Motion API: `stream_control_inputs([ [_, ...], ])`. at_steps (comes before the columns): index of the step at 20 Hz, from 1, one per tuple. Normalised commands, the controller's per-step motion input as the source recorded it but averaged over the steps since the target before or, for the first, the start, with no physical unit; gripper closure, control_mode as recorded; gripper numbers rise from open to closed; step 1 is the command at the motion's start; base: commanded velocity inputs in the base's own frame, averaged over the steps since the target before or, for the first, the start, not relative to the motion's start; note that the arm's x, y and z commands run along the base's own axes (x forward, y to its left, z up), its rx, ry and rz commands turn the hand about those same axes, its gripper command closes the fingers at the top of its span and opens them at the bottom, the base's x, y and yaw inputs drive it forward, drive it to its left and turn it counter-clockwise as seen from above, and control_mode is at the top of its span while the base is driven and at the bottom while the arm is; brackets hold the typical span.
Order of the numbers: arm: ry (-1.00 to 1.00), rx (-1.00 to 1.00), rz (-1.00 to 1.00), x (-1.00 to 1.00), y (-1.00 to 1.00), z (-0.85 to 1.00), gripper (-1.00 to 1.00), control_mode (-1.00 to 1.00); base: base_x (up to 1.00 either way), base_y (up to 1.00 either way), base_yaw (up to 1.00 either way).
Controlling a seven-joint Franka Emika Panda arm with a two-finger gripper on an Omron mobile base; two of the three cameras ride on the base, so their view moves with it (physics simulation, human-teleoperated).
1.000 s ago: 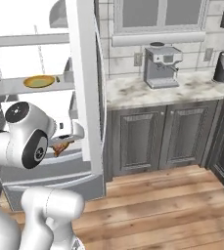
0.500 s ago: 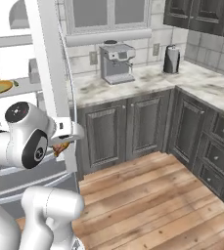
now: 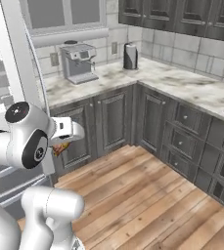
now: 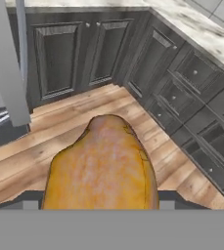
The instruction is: Transport the chicken drumstick from the fridge to the microwave and turn on the microwave.
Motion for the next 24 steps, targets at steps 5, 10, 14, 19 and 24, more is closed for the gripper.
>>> stream_control_inputs([
  [5, 0.0, 0.0, 0.0, 0.0, 0.0, 0.0, 1.0, 1.0, 0.25, -0.02, -0.36],
  [10, 0.0, 0.0, 0.0, 0.0, 0.0, 0.0, 1.0, 1.0, 0.3, -0.04, -0.35],
  [14, 0.0, 0.0, 0.0, 0.0, 0.0, 0.0, 1.0, 1.0, 0.26, -0.09, -0.33],
  [19, 0.0, 0.0, 0.0, 0.0, 0.0, 0.0, 1.0, 1.0, 0.3, -0.07, -0.33],
  [24, 0.0, 0.0, 0.0, 0.0, 0.0, 0.0, 1.0, 1.0, 0.35, -0.03, -0.34],
])
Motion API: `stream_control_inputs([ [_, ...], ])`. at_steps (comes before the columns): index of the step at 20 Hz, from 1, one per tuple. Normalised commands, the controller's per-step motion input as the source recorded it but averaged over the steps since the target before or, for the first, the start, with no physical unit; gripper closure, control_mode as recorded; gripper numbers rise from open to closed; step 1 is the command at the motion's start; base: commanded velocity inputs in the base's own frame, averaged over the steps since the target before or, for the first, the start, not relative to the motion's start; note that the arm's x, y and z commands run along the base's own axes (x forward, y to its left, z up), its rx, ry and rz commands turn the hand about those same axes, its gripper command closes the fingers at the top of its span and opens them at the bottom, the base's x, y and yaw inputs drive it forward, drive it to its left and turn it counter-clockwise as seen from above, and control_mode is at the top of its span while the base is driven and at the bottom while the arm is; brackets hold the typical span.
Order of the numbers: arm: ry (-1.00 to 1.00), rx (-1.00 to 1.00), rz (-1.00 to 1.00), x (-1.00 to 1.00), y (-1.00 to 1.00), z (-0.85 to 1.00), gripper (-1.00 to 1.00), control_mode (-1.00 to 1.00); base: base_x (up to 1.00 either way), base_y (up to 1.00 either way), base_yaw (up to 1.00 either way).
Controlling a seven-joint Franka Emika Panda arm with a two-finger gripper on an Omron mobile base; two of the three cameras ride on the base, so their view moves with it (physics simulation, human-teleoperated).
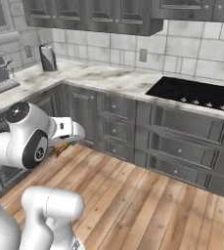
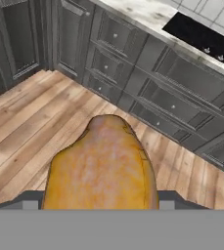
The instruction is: Transport the chicken drumstick from the fridge to the microwave and turn on the microwave.
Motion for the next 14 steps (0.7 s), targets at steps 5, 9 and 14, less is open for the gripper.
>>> stream_control_inputs([
  [5, 0.0, 0.0, 0.0, 0.0, 0.0, 0.0, 1.0, 1.0, 0.39, 0.0, -0.36],
  [9, 0.0, 0.0, 0.0, 0.0, 0.0, 0.0, 1.0, 1.0, 0.39, -0.01, -0.36],
  [14, 0.0, 0.0, 0.0, 0.0, 0.0, 0.0, 1.0, 1.0, 0.41, -0.02, -0.36],
])
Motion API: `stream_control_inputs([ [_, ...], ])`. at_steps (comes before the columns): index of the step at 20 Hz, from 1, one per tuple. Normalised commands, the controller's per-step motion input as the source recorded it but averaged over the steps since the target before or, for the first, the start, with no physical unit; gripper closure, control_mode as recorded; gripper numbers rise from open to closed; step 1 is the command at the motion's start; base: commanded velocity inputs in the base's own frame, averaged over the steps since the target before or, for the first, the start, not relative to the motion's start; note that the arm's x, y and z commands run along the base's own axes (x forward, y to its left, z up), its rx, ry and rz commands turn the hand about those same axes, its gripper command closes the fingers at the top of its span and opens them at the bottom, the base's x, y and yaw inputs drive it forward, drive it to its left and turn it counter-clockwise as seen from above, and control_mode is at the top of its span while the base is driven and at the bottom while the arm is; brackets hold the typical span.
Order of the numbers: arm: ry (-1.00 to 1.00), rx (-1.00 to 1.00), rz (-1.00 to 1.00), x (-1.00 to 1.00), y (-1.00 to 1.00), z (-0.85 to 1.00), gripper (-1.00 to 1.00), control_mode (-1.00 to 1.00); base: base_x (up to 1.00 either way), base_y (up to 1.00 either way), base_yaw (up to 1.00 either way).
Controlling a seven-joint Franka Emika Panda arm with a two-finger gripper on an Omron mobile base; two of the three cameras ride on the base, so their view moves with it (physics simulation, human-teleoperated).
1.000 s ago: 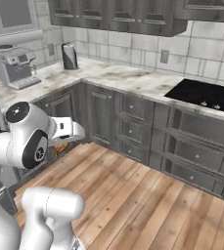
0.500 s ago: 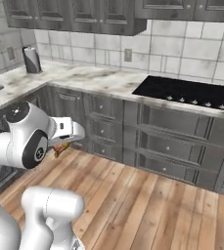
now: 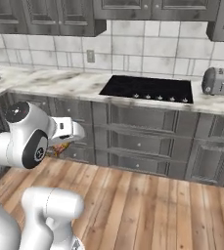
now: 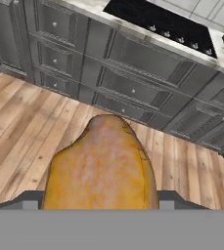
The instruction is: Transport the chicken drumstick from the fridge to the microwave and turn on the microwave.
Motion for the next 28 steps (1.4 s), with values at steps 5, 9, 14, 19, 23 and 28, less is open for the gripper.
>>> stream_control_inputs([
  [5, 0.0, 0.0, 0.0, 0.0, 0.0, 0.0, 1.0, 1.0, 0.5, 0.0, -0.35],
  [9, 0.0, 0.0, 0.0, 0.0, 0.0, 0.0, 1.0, 1.0, 0.59, 0.0, -0.35],
  [14, 0.0, 0.0, 0.0, 0.0, 0.0, 0.0, 1.0, 1.0, 0.72, 0.0, -0.34],
  [19, 0.0, 0.0, 0.0, 0.0, 0.0, 0.0, 1.0, 1.0, 0.82, 0.0, -0.35],
  [23, 0.0, 0.0, 0.0, 0.0, 0.0, 0.0, 1.0, 1.0, 0.85, 0.0, -0.39],
  [28, 0.0, 0.0, 0.0, 0.0, 0.0, 0.0, 1.0, 1.0, 0.79, -0.03, -0.42],
])
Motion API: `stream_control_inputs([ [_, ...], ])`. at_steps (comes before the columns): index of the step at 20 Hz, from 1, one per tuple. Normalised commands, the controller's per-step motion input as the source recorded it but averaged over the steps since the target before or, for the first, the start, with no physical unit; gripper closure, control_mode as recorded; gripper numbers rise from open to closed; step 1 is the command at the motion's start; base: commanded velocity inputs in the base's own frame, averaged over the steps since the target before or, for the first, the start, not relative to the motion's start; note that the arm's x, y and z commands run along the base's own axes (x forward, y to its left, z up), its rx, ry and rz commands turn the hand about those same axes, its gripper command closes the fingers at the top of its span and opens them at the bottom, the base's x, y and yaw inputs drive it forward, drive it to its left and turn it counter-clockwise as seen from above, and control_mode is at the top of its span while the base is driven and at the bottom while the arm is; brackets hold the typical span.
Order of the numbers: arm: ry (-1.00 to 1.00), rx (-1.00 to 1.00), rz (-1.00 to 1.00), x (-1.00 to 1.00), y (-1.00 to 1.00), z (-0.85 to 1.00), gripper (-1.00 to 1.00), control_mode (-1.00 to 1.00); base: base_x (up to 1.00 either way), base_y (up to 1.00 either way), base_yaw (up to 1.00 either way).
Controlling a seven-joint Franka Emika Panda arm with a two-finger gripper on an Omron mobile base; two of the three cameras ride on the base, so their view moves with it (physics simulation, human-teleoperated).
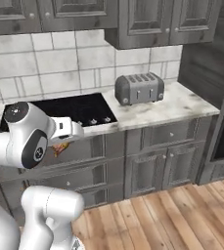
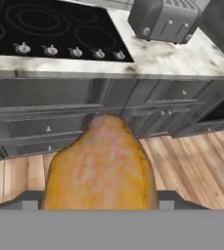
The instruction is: Transport the chicken drumstick from the fridge to the microwave and turn on the microwave.
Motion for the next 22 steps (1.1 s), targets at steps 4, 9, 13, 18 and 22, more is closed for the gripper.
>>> stream_control_inputs([
  [4, 0.0, 0.0, 0.0, 0.0, 0.0, 0.0, 1.0, 1.0, 0.65, -0.09, -0.45],
  [9, 0.0, 0.0, 0.0, 0.0, 0.0, 0.0, 1.0, 1.0, 0.52, -0.17, -0.47],
  [13, 0.0, 0.0, 0.0, 0.0, 0.0, 0.0, 1.0, 1.0, 0.44, -0.25, -0.45],
  [18, 0.0, 0.0, 0.0, 0.0, 0.0, 0.0, 1.0, 1.0, 0.43, -0.29, -0.44],
  [22, 0.0, 0.0, 0.0, 0.0, 0.0, 0.0, 1.0, 1.0, 0.45, -0.28, -0.43],
])
